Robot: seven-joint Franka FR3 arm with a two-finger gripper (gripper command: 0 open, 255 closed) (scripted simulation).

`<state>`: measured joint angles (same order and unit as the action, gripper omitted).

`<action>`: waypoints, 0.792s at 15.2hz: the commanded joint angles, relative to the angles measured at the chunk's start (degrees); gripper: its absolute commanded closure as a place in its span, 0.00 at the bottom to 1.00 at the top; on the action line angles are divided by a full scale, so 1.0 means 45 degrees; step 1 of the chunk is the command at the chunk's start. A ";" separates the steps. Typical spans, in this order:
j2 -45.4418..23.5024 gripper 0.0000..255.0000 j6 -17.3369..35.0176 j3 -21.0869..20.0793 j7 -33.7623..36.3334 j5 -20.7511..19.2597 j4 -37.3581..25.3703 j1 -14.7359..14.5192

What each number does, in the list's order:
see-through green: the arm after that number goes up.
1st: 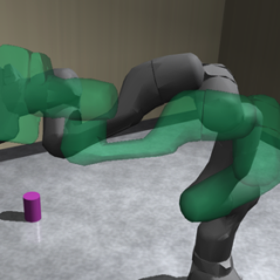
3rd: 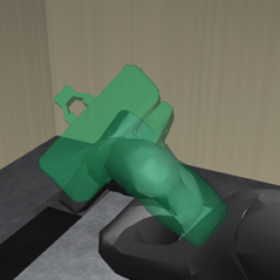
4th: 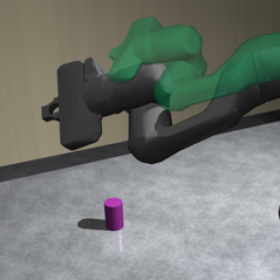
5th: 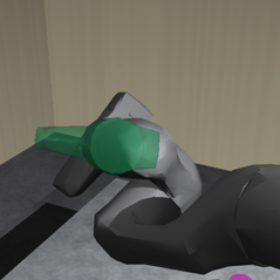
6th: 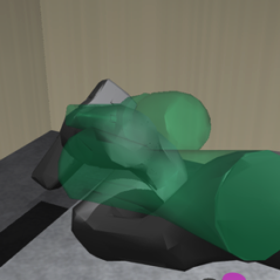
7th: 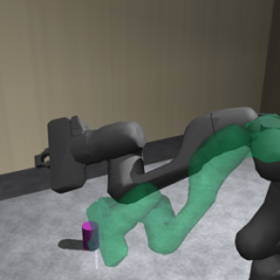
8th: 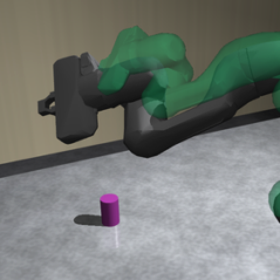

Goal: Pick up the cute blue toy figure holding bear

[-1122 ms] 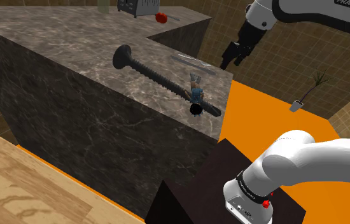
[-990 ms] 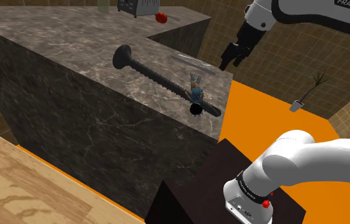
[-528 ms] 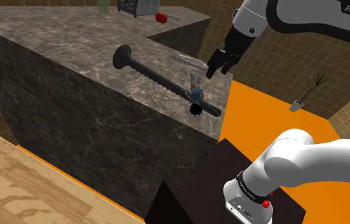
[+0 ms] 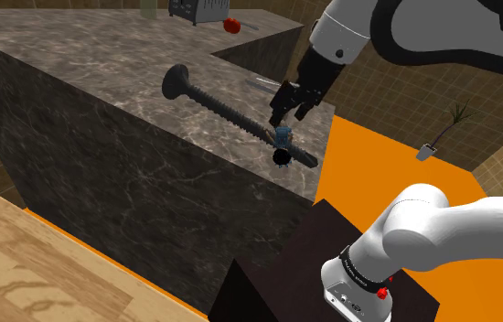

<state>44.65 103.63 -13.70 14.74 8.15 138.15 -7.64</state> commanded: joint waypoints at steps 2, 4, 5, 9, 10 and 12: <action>0.0032 0.00 0.0457 -0.0185 0.0140 0.0169 0.0461 -0.0098; 0.0068 0.00 0.0783 -0.0230 0.0136 0.0215 0.0822 -0.0124; 0.0081 0.00 0.0947 -0.0254 0.0134 0.0238 0.0999 -0.0137; 0.0112 1.00 0.1209 -0.0303 0.0142 0.0283 0.1292 -0.0166; 0.0104 1.00 0.1222 -0.0309 0.0147 0.0286 0.1296 -0.0167; 0.0098 1.00 0.1231 -0.0317 0.0154 0.0290 0.1299 -0.0168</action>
<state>45.14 109.17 -15.08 15.43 9.43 143.84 -8.38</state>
